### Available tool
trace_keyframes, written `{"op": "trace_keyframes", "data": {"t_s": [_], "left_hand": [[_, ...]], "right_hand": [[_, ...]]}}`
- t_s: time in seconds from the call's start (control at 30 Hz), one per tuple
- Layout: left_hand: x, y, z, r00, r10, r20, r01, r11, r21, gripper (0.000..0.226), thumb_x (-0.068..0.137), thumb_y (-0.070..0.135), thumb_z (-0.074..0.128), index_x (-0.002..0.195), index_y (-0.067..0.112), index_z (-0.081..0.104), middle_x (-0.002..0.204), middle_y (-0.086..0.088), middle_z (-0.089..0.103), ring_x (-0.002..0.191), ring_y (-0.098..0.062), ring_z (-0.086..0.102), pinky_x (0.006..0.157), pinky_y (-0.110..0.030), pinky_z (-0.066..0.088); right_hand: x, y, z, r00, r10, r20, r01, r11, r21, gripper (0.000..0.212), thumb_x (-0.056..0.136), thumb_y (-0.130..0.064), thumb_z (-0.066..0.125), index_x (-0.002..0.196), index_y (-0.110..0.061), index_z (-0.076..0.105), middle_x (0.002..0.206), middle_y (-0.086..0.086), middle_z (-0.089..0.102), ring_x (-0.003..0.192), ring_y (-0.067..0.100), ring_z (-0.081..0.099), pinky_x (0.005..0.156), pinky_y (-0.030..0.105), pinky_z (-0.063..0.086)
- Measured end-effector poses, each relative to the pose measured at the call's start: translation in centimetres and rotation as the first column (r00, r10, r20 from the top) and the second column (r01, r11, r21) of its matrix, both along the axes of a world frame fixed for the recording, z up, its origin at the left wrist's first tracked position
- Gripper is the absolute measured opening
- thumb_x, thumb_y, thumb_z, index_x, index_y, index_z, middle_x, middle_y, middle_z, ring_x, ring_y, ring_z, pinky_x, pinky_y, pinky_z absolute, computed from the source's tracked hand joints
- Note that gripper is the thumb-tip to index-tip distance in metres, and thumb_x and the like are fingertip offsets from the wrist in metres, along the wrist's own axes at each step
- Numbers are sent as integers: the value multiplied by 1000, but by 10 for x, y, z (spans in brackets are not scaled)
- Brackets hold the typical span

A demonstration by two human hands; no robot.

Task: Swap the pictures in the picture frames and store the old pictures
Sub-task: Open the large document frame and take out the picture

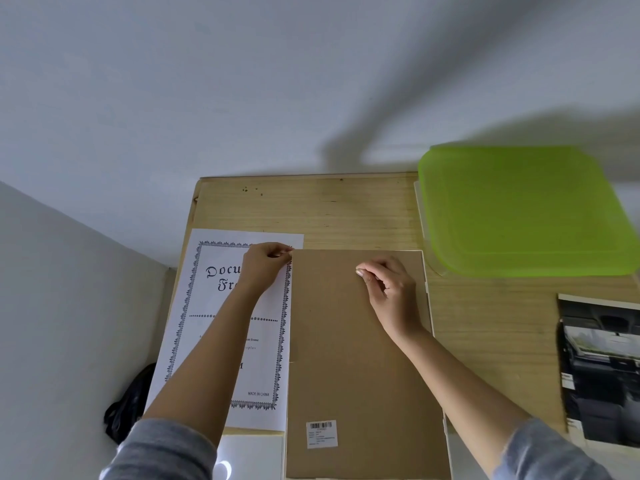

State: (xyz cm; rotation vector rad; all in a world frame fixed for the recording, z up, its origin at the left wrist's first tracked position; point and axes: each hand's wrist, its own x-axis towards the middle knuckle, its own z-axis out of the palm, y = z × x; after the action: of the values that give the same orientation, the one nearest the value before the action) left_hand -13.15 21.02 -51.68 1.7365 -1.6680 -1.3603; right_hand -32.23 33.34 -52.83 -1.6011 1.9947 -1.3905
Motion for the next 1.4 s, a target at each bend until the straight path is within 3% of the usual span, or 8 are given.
{"op": "trace_keyframes", "data": {"t_s": [0.3,0.47,0.6,0.8,0.93,1.1,1.2,1.4], "left_hand": [[1,3,-1,1000,26,3,-26,1000,-13,14,85,13,64,97,8,70,82,-4,65,67,-4,54,61,-17,38],[2,12,7,993,65,-96,-68,997,-29,15,90,18,58,97,10,69,80,4,65,73,-5,56,72,-21,43],[6,35,13,962,154,-224,-163,986,-24,17,96,22,49,97,21,66,91,-1,68,86,-15,61,86,-34,48],[10,77,11,954,109,-279,-128,990,-52,30,91,19,57,121,20,60,106,10,67,98,3,60,85,-12,47],[7,85,8,945,143,-293,-155,988,-17,40,89,19,60,127,28,55,106,5,67,100,-2,61,85,-15,48],[-2,91,6,922,239,-304,-253,967,-9,38,92,17,56,130,23,54,107,7,65,89,10,59,76,-5,46],[-9,95,4,888,306,-343,-320,947,15,37,94,15,54,130,19,53,120,12,59,101,10,54,84,-3,44],[-12,95,1,841,365,-401,-380,924,43,37,94,11,52,131,12,52,122,11,55,112,1,52,87,-4,43]], "right_hand": [[1,2,4,1000,7,9,-7,999,-40,13,83,-1,57,84,-3,70,79,6,61,74,6,55,70,12,44],[1,0,1,1000,8,8,-8,1000,2,12,81,5,60,83,-3,70,78,6,60,71,3,53,69,8,42],[2,-1,-2,1000,17,25,-18,1000,25,13,82,4,60,85,-4,71,80,7,61,72,4,55,69,11,45],[4,-2,0,999,31,43,-32,999,27,13,83,1,59,86,-4,70,82,7,61,73,10,58,71,15,47],[5,-4,0,999,18,43,-19,999,26,13,83,2,59,86,-4,70,82,7,62,73,10,59,71,16,48],[4,-5,-3,1000,10,20,-11,1000,26,12,82,2,62,85,-5,71,79,6,62,71,7,55,68,17,47],[3,-6,-3,1000,28,-12,-27,999,35,9,80,1,65,83,-6,71,77,6,61,66,6,53,63,16,47],[-11,17,5,999,-22,-26,23,999,36,13,82,2,64,91,-4,70,81,7,62,70,3,53,65,9,46]]}}
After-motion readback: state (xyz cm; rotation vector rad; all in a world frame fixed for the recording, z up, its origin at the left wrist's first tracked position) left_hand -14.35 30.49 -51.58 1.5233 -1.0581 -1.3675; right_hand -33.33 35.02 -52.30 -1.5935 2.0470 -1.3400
